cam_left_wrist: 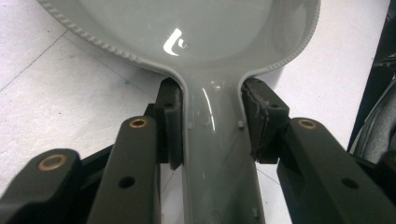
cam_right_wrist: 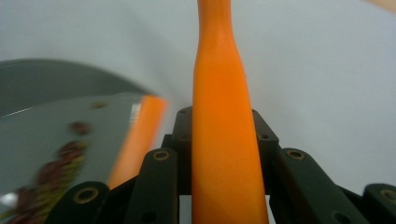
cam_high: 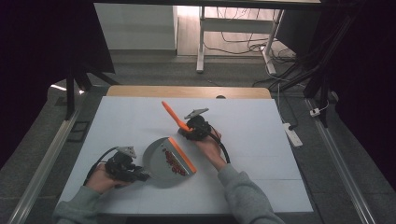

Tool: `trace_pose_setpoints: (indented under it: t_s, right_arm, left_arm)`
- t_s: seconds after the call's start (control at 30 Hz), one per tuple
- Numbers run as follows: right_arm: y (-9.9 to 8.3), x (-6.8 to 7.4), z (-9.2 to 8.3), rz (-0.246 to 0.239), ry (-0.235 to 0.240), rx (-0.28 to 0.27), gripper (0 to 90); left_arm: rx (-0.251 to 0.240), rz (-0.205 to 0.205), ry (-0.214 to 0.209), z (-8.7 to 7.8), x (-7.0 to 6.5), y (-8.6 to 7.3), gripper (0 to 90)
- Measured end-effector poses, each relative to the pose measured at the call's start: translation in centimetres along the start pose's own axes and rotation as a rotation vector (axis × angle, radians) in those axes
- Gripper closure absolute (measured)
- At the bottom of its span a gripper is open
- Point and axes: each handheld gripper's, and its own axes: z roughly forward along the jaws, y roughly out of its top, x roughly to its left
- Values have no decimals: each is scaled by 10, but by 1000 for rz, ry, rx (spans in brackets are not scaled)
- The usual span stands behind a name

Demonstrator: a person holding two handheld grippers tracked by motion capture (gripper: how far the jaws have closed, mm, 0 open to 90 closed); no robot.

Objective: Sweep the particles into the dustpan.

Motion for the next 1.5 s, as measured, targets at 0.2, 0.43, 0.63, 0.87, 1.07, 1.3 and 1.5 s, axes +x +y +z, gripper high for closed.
trace_pose_setpoints:
  t_s: [0.2, 0.43, 0.63, 0.87, 1.07, 1.3, 1.5]
  right_arm:
    - [-4, 34, -16, -54, 177, -45, 708]
    - [-3, 14, -50, 12, 107, -136, 708]
    - [-23, -2, -62, 61, 92, -139, 708]
    - [-40, -10, -80, 74, 92, -151, 708]
    - [-54, -16, -96, 86, 80, -161, 708]
    - [-70, -20, -111, 96, 61, -168, 708]
    - [-80, -23, -121, 98, 60, -177, 708]
  left_arm:
    - [1, -1, 3, 0, -1, 0, 615]
    - [4, 2, 5, 1, -1, 1, 615]
    - [-14, 1, 20, 4, -2, -1, 615]
    - [-59, -1, 48, 7, -7, -5, 616]
    - [-85, 11, 82, 8, -11, -7, 615]
    - [-131, -1, 107, 6, -12, -10, 616]
    - [-169, -31, 109, 2, -12, -13, 616]
